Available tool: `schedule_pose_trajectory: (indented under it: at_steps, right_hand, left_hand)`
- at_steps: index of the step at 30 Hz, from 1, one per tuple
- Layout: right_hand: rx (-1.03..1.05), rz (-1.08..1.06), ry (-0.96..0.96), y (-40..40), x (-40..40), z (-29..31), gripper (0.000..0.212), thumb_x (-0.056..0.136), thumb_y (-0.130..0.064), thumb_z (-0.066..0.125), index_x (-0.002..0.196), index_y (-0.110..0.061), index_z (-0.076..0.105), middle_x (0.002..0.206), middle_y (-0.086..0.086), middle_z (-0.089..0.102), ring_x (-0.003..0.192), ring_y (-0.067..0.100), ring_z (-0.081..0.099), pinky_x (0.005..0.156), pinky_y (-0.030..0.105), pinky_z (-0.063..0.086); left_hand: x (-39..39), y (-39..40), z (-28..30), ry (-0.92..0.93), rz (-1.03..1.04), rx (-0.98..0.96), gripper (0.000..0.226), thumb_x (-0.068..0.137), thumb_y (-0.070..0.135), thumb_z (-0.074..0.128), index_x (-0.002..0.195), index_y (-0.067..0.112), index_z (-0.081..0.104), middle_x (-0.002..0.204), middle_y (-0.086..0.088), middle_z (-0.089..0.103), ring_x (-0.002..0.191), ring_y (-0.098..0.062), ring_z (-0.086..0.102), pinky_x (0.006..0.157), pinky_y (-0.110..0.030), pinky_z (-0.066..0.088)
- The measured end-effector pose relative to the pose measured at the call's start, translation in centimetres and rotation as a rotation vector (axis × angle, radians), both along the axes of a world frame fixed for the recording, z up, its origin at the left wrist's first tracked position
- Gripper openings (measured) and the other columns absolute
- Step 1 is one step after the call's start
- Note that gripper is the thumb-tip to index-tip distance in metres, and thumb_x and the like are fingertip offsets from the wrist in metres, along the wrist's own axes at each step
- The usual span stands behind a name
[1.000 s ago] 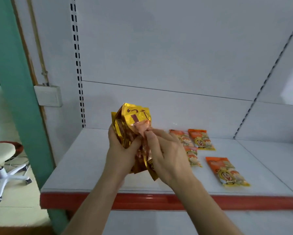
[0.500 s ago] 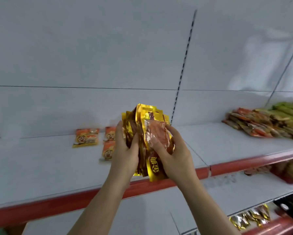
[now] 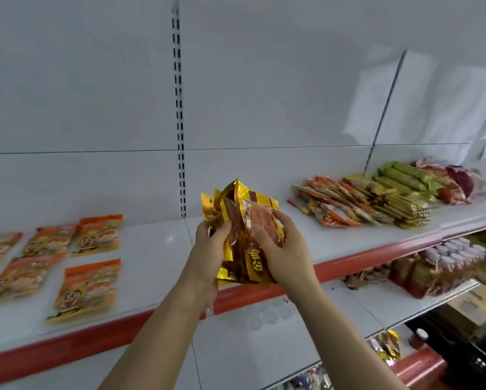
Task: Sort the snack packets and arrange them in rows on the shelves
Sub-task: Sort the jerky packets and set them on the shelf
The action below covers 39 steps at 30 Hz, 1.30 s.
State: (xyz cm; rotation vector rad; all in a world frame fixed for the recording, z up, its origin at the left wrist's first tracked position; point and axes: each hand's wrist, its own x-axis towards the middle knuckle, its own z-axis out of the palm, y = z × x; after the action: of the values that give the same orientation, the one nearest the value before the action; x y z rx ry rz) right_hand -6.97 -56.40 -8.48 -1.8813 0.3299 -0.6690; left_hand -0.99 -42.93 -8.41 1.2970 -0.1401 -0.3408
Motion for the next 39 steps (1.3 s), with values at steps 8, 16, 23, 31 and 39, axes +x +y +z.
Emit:
schedule_pose_trajectory:
  at_steps: [8, 16, 23, 31, 39]
  right_hand:
    - [-0.143, 0.019, 0.078, -7.2, 8.8, -0.1, 0.061, 0.094, -0.054, 0.06, 0.148, -0.036, 0.039, 0.129, -0.002, 0.061, 0.115, 0.015, 0.059, 0.093, 0.035, 0.052]
    - [-0.372, -0.063, 0.286, -13.4, 16.2, -1.5, 0.064, 0.098, -0.058, 0.048, 0.153, -0.03, 0.034, 0.134, 0.014, 0.05, 0.125, 0.032, 0.05, 0.097, 0.035, 0.04]
    - [-0.784, -0.065, 0.403, -16.0, 17.8, -2.9, 0.049, 0.104, -0.049, 0.025, 0.148, -0.028, 0.033, 0.156, 0.009, 0.028, 0.143, 0.034, 0.025, 0.11, 0.055, 0.03]
    - [-0.958, 0.219, 0.587, -18.7, 17.2, -3.8, 0.068, 0.098, -0.067, 0.015, 0.156, -0.031, 0.016, 0.165, 0.013, 0.013, 0.151, 0.038, 0.01, 0.116, 0.063, 0.016]
    - [-0.938, 0.22, 0.334, -17.7, 16.3, -2.7, 0.062, 0.1, -0.062, 0.024, 0.152, -0.03, 0.031, 0.16, 0.009, 0.029, 0.15, 0.034, 0.018, 0.118, 0.057, 0.022]
  left_hand:
    - [8.4, -6.8, 0.1, 0.039, 0.096, 0.051, 0.052, 0.09, 0.039, 0.078, 0.131, 0.03, 0.047, 0.123, -0.001, 0.069, 0.11, -0.031, 0.07, 0.094, -0.059, 0.057]
    - [14.9, -11.8, -0.5, -0.164, 0.257, 0.457, 0.083, 0.084, 0.036, 0.084, 0.147, 0.015, 0.033, 0.139, -0.005, 0.059, 0.118, -0.026, 0.061, 0.092, -0.037, 0.05]
    - [14.2, -13.0, -1.1, -0.638, 0.399, 1.414, 0.096, 0.09, 0.078, 0.047, 0.162, 0.026, 0.011, 0.166, -0.015, 0.013, 0.151, -0.041, 0.019, 0.108, -0.056, 0.044]
    - [13.7, -15.2, -2.8, -0.49, -0.007, 1.542, 0.078, 0.095, 0.08, 0.014, 0.163, 0.042, 0.009, 0.174, 0.002, -0.001, 0.159, -0.035, -0.004, 0.124, -0.064, 0.005]
    - [10.9, -13.2, -2.6, -0.621, 0.425, 1.482, 0.07, 0.101, 0.066, 0.033, 0.157, 0.024, 0.036, 0.163, -0.007, 0.035, 0.153, -0.031, 0.024, 0.122, -0.056, 0.024]
